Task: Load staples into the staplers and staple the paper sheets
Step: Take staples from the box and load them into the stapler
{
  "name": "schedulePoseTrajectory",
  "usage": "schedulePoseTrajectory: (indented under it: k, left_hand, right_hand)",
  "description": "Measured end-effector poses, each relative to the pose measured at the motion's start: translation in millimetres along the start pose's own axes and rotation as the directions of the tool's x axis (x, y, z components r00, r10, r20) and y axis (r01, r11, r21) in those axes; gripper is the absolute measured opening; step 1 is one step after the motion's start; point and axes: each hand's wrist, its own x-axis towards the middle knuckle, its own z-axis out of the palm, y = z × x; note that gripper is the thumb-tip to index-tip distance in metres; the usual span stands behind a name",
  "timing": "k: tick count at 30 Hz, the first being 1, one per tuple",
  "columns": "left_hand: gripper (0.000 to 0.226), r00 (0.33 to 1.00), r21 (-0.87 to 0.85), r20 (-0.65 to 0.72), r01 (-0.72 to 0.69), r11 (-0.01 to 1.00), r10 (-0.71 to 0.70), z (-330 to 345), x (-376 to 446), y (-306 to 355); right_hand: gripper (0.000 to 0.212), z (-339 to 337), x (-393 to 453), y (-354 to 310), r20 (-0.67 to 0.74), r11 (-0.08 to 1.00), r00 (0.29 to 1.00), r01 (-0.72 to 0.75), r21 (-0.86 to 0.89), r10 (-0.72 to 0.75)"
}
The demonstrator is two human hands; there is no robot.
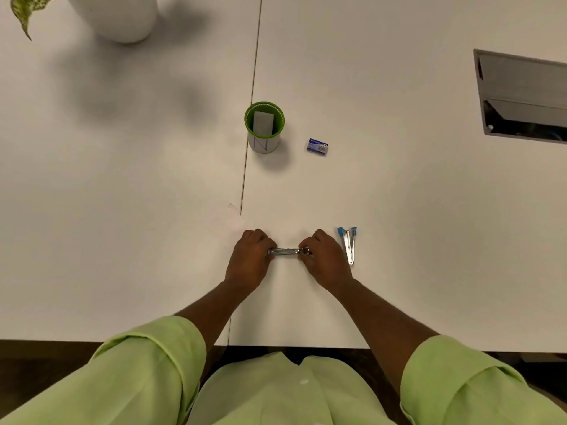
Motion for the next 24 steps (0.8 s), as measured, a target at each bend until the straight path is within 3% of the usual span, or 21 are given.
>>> schedulePoseTrajectory:
  k: [4,9,11,13,16,17,24]
  left_hand:
    - [0.023,0.994,-0.091,-0.085,0.056,0.994,-0.064,0.7,-4.6,6.2]
    - [0.033,0.908,-0.453,-0.235,0.214,0.865,-0.347,-0.7,-3.7,31.4]
    - [0.035,0.855,-0.649,-0.148,0.295,0.702,-0.496,-1.4,-0.7,43.3]
    - [0.034,0.805,-0.799,0.058,0.392,0.456,-0.591,-3.0,3.0,54.9]
    - [0.027,0.781,-0.899,0.311,0.426,0.098,-0.542,-2.5,10.3,66.6]
    - [0.026,0.789,-0.909,0.340,0.415,0.035,-0.511,-2.8,11.8,69.1]
    - [0.025,0.826,-0.911,0.339,0.407,0.060,-0.451,-7.3,17.7,70.0]
  right_hand:
    - [0.015,-5.7,-6.1,1.4,-0.052,0.997,0.999,0.006,0.074,-0.002]
    - [0.015,-10.1,-17.9,1.7,-0.179,0.980,0.981,-0.036,0.198,0.072]
    - [0.015,-11.2,-21.5,-0.1,-0.215,0.967,0.968,-0.075,0.244,0.129]
    - [0.015,-12.1,-23.8,-3.3,-0.243,0.962,0.958,-0.085,0.260,0.151]
    - [0.017,-14.5,-25.9,-10.0,-0.276,0.962,0.948,-0.082,0.261,0.156]
    - [0.018,-15.3,-26.4,-12.4,-0.286,0.962,0.945,-0.081,0.260,0.157]
    - [0.018,-21.8,-31.1,-21.0,-0.294,0.936,0.939,-0.069,0.344,0.178]
